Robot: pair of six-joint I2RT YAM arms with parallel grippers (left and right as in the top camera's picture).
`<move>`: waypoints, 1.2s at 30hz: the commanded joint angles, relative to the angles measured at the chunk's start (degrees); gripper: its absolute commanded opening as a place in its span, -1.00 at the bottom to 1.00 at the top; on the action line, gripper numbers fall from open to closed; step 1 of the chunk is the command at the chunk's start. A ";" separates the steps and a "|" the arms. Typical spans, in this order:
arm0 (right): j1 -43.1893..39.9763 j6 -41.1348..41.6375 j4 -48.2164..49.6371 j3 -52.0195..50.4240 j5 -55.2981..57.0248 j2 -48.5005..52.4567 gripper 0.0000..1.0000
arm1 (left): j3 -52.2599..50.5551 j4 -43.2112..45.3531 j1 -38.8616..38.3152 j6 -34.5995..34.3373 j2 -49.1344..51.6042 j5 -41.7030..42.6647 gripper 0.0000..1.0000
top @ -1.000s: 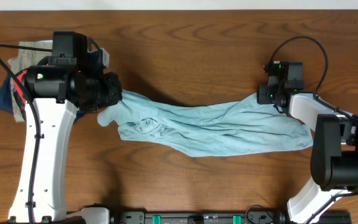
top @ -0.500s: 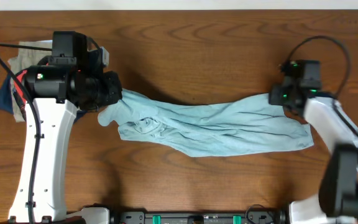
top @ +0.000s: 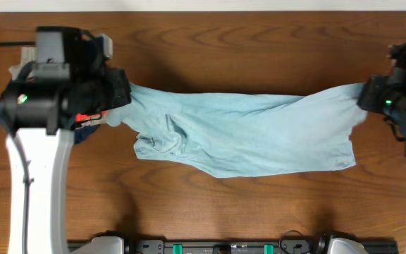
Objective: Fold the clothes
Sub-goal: 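Lift the shirt high with both grippers and swing it forward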
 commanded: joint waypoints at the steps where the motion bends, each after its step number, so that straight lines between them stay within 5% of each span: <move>1: -1.95 0.26 -4.07 7.72 -0.07 -1.18 -0.98 | 4.13 -0.15 1.70 -0.72 -5.40 0.26 -0.87; 12: -12.11 0.28 -16.79 32.00 0.79 -1.18 -0.98 | 10.32 0.28 8.00 -0.72 -18.14 0.26 -0.88; 19: -13.99 0.24 -18.08 35.04 -1.36 -0.26 -0.98 | 12.85 0.92 8.09 -0.74 -18.69 0.37 -0.88; 36: -8.50 -4.11 -18.91 35.04 -8.83 25.09 -0.98 | 12.85 6.75 2.97 4.22 10.25 9.55 -0.88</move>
